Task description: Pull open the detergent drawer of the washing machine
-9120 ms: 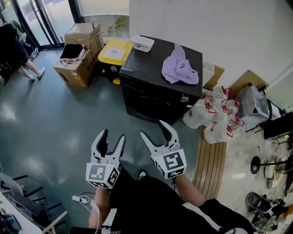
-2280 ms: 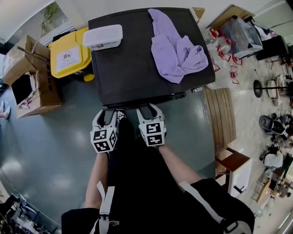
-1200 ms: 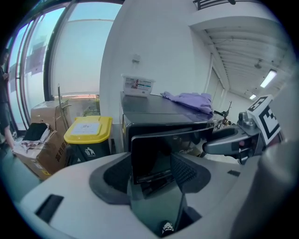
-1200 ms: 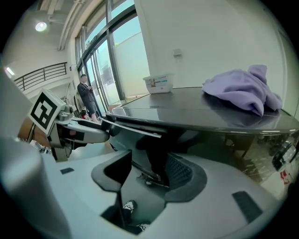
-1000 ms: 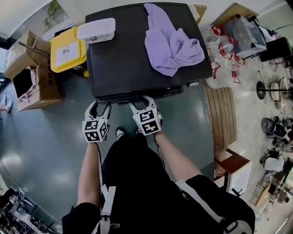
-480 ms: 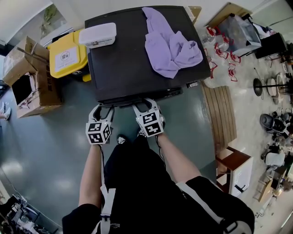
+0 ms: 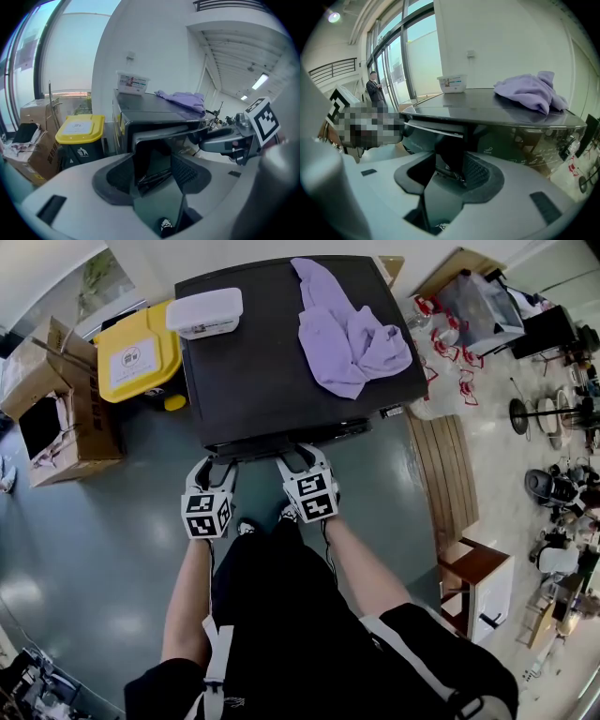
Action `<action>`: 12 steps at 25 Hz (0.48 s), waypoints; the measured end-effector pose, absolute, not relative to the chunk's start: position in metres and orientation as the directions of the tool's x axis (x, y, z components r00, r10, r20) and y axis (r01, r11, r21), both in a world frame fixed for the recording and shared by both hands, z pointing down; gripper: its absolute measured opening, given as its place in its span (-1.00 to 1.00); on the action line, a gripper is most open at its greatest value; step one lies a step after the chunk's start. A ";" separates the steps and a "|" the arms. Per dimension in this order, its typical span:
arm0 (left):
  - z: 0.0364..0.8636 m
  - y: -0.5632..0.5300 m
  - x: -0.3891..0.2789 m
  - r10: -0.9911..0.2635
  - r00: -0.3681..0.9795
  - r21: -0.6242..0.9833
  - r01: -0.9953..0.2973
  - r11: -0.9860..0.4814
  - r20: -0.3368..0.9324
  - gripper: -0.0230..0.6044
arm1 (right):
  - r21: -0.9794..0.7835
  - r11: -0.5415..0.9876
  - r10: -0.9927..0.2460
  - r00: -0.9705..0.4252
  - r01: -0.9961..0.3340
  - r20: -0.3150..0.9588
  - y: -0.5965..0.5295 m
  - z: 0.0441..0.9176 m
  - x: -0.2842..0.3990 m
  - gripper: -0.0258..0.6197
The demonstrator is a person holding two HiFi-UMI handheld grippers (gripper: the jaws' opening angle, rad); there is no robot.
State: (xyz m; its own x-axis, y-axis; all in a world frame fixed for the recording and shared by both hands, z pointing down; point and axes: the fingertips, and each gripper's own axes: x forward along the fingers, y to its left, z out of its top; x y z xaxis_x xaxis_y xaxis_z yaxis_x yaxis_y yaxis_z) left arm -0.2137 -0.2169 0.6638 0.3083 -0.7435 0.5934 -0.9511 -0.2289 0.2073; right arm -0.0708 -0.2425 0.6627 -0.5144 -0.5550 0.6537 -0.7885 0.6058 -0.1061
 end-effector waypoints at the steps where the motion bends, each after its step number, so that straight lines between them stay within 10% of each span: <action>1: 0.664 -0.216 -0.213 -0.743 0.311 0.207 -0.950 -0.233 0.593 -0.13 | -0.104 0.605 -0.555 -0.511 -0.790 0.657 -0.241 0.663 -0.070 -0.35; 12: 0.663 -0.204 -0.209 -0.735 0.312 0.203 -0.950 -0.237 0.602 -0.13 | -0.095 0.601 -0.561 -0.504 -0.794 0.657 -0.229 0.661 -0.066 -0.35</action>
State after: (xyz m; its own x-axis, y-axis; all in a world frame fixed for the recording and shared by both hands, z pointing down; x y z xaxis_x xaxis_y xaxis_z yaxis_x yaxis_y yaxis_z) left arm -0.2092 -0.2037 0.6625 0.3119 -0.7351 0.6020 -0.9501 -0.2371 0.2027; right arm -0.0663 -0.2293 0.6607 -0.5038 -0.5613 0.6566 -0.7937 0.6008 -0.0954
